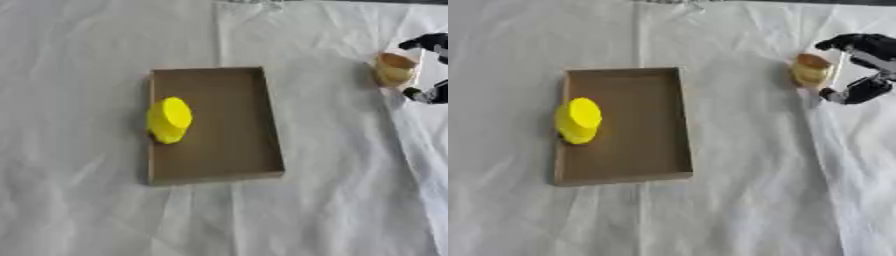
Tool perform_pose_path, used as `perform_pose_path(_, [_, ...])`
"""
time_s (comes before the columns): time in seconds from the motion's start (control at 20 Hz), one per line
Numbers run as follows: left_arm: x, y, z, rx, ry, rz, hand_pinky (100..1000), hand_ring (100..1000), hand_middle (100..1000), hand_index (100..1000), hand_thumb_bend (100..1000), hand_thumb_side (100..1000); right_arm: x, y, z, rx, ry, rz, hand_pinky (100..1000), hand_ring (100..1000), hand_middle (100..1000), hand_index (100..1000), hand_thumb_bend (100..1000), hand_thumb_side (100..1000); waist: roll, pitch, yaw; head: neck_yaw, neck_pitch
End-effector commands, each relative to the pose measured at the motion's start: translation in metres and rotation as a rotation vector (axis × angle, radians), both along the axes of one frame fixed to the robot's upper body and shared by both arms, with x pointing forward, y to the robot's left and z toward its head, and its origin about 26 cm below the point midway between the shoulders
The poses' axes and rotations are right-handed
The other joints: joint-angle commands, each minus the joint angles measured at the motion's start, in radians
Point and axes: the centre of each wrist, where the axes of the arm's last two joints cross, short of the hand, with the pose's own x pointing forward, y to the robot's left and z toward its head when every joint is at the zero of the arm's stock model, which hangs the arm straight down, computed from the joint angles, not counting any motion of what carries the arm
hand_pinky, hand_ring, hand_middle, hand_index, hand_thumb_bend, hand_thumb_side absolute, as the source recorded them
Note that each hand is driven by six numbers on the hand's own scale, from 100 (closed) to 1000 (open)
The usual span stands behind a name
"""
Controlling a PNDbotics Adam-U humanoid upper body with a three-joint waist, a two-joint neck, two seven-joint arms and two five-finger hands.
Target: Pick up objects on the table and place them in the box.
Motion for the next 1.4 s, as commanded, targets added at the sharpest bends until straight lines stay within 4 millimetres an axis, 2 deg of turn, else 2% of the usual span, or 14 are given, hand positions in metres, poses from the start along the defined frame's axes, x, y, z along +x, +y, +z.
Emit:
perform_pose_path(0.05, [-0.003,-0.001,0.006,0.014,-0.023,-0.002,884,797,782,820,349,516,-0.001,-0.001,0.015,-0.008,-0.03,0.024,942,1000,849,941,204,126,0.001,-0.018,0.0,-0.001,-0.006])
perform_pose_path(0.1, [-0.003,-0.001,0.006,0.013,-0.022,-0.002,884,797,782,820,349,516,-0.001,0.001,0.015,0.005,-0.036,0.038,942,1000,846,935,183,119,0.001,-0.017,0.0,-0.001,-0.006])
perform_pose_path(0.15, [-0.003,-0.001,0.006,0.012,-0.022,-0.002,884,797,783,820,348,517,-0.001,0.003,0.016,0.022,-0.047,0.048,941,1000,817,901,100,100,0.001,-0.017,0.0,0.0,-0.005])
perform_pose_path(0.4, [-0.003,-0.002,0.006,0.013,-0.021,-0.005,885,797,783,820,346,518,-0.001,0.007,0.016,0.139,-0.084,0.06,937,982,757,846,100,100,-0.001,-0.016,0.001,0.002,-0.004])
perform_pose_path(0.55, [-0.003,-0.002,0.006,0.014,-0.019,-0.007,885,798,784,820,344,520,-0.001,0.008,0.017,0.172,-0.101,0.039,891,891,598,737,100,100,-0.002,-0.017,0.001,0.004,-0.004])
perform_pose_path(0.6, [-0.003,-0.002,0.006,0.014,-0.018,-0.007,885,798,784,820,345,520,-0.002,0.008,0.018,0.182,-0.11,0.035,889,885,586,728,100,100,-0.003,-0.017,0.002,0.004,-0.004])
perform_pose_path(0.65, [-0.003,-0.002,0.006,0.014,-0.018,-0.007,885,798,784,820,346,519,-0.002,0.009,0.019,0.192,-0.122,0.034,871,842,533,688,100,100,-0.004,-0.017,0.002,0.005,-0.003])
perform_pose_path(0.85, [-0.003,-0.002,0.007,0.015,-0.02,-0.007,885,798,784,820,345,518,-0.004,0.022,0.033,0.222,-0.214,0.065,866,765,501,665,100,100,-0.006,-0.019,0.002,0.007,-0.004])
perform_pose_path(1.15, [-0.003,-0.001,0.008,0.018,-0.021,-0.008,885,798,784,820,347,516,-0.021,0.076,0.075,0.178,-0.329,0.299,842,704,501,661,100,100,-0.007,-0.025,0.002,0.003,-0.004])
perform_pose_path(1.4, [-0.002,-0.003,0.009,0.021,-0.022,-0.02,885,798,785,820,348,513,-0.033,0.141,0.094,0.063,-0.306,0.544,821,689,507,660,100,100,-0.008,-0.033,0.011,-0.011,-0.004])
